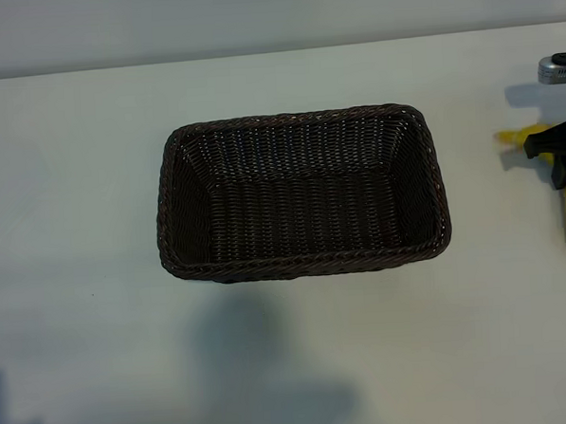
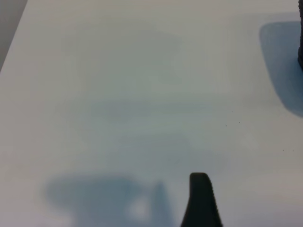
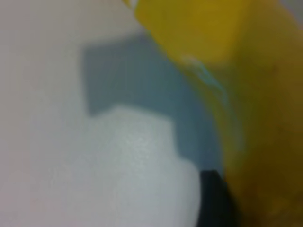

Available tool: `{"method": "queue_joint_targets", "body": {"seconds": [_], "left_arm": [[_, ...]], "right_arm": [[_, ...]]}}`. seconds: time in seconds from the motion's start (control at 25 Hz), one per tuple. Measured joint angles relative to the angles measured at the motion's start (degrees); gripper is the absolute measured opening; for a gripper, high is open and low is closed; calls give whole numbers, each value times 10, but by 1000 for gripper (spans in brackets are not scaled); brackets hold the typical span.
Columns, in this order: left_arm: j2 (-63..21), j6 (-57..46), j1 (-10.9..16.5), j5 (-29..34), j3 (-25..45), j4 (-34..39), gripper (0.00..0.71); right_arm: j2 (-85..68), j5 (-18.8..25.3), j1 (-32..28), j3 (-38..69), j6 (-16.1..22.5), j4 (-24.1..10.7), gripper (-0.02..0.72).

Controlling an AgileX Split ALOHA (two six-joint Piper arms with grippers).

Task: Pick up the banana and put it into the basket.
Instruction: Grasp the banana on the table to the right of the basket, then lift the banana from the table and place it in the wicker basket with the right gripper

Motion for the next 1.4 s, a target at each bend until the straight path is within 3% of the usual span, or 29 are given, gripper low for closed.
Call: {"method": "queue_joint_targets", "body": {"seconds": [0.36,0.52,0.72,0.88,1.08,1.4], "left_arm": [[0,0,0,0,0,0,539],[0,0,0,0,0,0,539],[0,0,0,0,0,0,539],[0,1,0,0,0,0,539],[0,1,0,0,0,0,539],[0,1,0,0,0,0,539]], "right_arm": [[-18,43,0,-12,12,-9,427],[-49,103,0,-50,16,-7,427],[-84,206,0,-100,16,22,427],[-96,243,1,-120,16,42,427],[-99,251,35,-121,16,46,427],[-99,251,162,-161,35,47,427]]}}
